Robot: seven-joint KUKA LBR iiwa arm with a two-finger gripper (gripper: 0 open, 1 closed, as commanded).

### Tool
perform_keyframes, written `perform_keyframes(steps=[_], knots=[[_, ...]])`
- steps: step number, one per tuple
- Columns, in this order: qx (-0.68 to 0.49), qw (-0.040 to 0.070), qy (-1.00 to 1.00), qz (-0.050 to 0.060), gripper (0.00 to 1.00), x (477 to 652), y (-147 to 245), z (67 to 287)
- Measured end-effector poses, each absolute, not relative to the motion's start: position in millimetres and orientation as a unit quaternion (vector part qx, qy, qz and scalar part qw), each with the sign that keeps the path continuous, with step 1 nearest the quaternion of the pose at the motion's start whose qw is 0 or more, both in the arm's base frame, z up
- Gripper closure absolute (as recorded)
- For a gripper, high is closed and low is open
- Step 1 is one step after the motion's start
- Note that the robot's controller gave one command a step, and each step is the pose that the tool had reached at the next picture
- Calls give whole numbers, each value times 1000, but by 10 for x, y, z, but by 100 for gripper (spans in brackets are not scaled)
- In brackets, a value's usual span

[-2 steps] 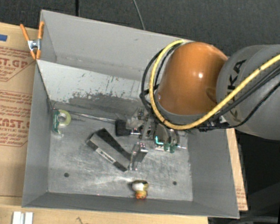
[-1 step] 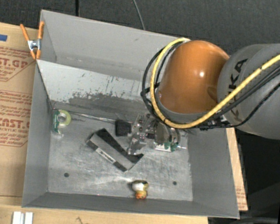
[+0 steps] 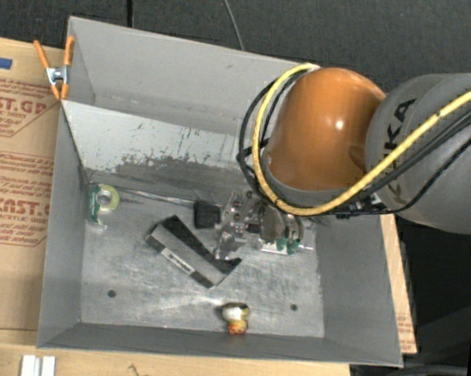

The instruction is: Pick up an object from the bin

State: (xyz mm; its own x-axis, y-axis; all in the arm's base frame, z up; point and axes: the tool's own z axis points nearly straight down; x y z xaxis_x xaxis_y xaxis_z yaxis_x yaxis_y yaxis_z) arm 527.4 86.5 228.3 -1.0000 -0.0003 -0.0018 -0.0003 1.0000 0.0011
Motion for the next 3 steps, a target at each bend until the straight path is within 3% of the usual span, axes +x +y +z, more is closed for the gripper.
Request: perform_keyframes(steps=[3], knots=[[0, 1, 1000, 1, 100, 5274, 865, 2283]])
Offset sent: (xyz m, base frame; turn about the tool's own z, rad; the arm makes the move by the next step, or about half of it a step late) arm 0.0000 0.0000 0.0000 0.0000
